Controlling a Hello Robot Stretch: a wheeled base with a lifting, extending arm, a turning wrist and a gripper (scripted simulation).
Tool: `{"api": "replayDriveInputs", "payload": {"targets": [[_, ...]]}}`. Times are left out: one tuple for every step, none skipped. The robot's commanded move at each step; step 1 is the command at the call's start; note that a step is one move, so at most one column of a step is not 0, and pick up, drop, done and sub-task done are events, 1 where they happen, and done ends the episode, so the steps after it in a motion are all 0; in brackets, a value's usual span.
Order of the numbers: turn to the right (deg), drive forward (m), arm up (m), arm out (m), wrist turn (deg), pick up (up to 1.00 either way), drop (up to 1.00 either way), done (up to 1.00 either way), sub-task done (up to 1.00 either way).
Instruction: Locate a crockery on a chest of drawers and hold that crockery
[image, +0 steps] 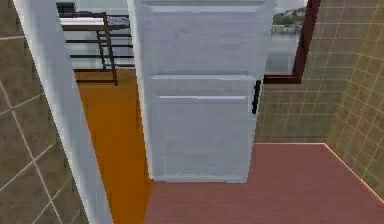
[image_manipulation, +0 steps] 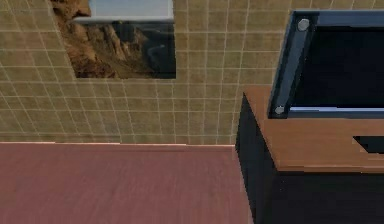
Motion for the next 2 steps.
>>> {"api": "replayDriveInputs", "payload": {"targets": [[45.0, 0.0, 0.0, 0.0, 0.0, 0.0, 0.0, 0.0, 0.0], [45.0, 0.0, 0.0, 0.0, 0.0, 0.0, 0.0, 0.0, 0.0]]}}
